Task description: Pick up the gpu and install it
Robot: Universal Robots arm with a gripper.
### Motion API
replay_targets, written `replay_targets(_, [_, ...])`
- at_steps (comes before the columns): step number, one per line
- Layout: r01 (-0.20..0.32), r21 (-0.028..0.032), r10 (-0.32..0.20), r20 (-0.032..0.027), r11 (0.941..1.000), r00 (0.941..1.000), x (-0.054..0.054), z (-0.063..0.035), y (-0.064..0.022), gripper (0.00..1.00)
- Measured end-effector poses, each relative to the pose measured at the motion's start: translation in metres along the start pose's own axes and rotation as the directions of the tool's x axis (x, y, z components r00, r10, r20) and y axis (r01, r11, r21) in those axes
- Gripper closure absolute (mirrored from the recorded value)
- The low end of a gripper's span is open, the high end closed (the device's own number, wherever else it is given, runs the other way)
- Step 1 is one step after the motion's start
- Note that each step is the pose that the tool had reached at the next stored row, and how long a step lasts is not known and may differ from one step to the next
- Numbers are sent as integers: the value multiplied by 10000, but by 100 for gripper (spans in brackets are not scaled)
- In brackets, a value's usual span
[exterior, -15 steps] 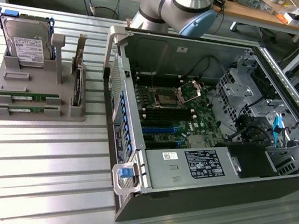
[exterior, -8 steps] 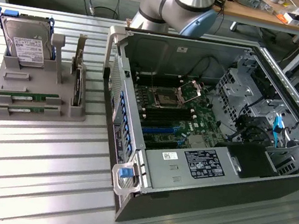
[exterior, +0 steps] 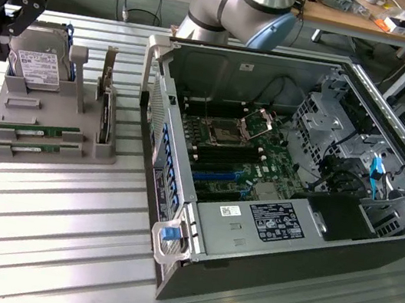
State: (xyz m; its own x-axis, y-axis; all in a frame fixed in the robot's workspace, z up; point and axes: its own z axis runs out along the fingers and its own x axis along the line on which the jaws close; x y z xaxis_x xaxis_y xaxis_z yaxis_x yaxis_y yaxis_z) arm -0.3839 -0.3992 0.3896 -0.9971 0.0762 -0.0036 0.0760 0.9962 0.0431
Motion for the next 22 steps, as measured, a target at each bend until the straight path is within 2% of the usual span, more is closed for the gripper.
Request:
replay_targets(2, [4,2,-4,-17,10000,10000,-41,3,3,90])
replay_targets(10, [7,1,-7,-16,10000,10000,-46,3,4,90])
replay_targets(12, [5,2,-5,-28,10000,10000,-180,9,13,90])
replay_targets(15, [6,2,-6,-35,10000,10000,-315,13,23,90])
replay_targets(22, [5,3,-5,-37,10000,10000,-320,12,24,90])
